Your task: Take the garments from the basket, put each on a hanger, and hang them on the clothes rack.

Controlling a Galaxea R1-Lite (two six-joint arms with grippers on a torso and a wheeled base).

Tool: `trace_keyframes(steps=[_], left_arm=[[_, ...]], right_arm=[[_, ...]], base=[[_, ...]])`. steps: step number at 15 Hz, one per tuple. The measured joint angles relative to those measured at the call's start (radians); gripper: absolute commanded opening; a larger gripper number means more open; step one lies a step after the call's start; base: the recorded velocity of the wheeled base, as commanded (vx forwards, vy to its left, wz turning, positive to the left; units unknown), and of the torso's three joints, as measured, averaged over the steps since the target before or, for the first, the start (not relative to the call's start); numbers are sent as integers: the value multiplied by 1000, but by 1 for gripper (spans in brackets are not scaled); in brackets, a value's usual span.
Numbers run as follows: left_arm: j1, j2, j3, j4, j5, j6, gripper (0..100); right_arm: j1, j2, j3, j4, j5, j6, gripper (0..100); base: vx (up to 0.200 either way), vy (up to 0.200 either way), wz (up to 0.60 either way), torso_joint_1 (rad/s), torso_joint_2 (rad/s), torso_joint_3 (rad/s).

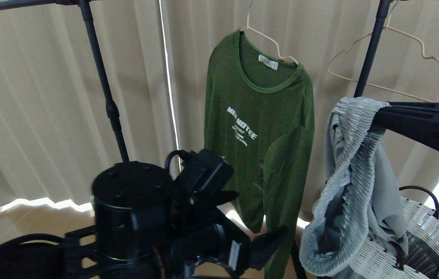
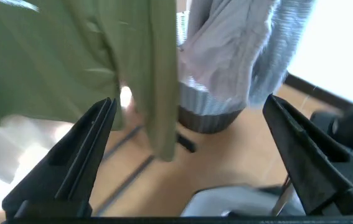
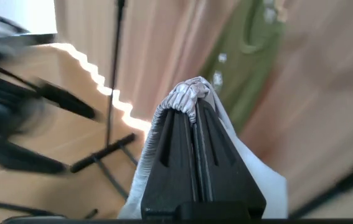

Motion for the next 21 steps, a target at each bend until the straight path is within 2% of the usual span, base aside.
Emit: trace_keyframes(steps=[3,5,9,11,12,16,18,21], left_arm=[[-61,140,-116,-2,47,-76,100],[-75,205,-149,-27,54,-85,100],[-75,295,-152,-47,149,-85,100],[-74,311,-122,-45,158,-83,100],[-75,316,-110,-47,159,-83,0],[-76,306,-76,-55,164,-63,0],[-76,267,-18,-104,174,-15,0],[-55,144,85,-172,177,98,0]], right_arm=[[12,-1,-2,-24,5,5,0],[13,-3,-1,-35,5,9,0],[14,-14,2,-35,5,10,0],[14,-20,3,-35,5,10,0],[14,-21,3,-34,5,10,0],[10,-23,0,-32,4,9,0],[5,-23,2,-33,3,9,0],[-21,-21,-9,-39,2,9,0]], base=[[0,0,0,0,0,0],[0,0,0,0,0,0],[0,0,0,0,0,0],[0,0,0,0,0,0],[0,0,0,0,0,0],[0,0,0,0,0,0],[0,0,0,0,0,0],[0,0,0,0,0,0]])
